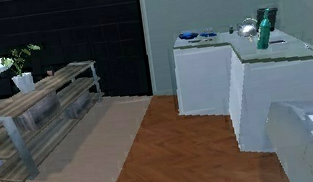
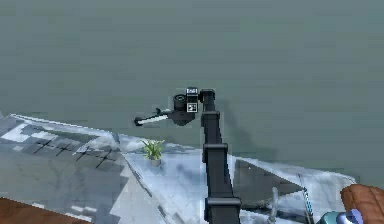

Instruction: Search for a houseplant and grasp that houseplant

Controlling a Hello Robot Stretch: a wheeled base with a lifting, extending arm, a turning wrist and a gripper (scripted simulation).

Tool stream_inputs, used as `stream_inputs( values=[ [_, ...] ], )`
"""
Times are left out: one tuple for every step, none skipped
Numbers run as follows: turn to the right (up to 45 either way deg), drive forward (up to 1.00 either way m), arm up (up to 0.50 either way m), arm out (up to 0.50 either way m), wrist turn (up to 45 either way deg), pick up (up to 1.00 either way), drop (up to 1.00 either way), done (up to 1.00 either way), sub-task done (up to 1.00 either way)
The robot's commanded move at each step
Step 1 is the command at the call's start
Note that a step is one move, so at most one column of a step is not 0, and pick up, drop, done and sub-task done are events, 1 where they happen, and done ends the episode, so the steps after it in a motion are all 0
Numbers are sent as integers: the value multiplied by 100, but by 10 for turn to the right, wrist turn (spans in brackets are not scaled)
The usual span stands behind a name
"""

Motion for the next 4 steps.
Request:
stream_inputs(
  values=[
    [0, 0, 0, 0, 30, 0, 0, 0, 0],
    [0, 0, -30, 0, 0, 0, 0, 0, 0],
    [0, 0, 0, 0, 0, 100, 0, 0, 0],
    [0, 0, 10, 0, 0, 0, 0, 0, 0]
  ],
)
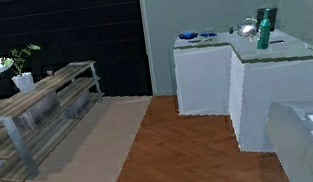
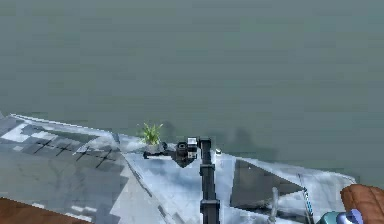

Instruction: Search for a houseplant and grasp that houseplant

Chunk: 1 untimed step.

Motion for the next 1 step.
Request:
stream_inputs(
  values=[
    [0, 0, 0, 0, 0, 0, 0, 100, 0]
  ],
)
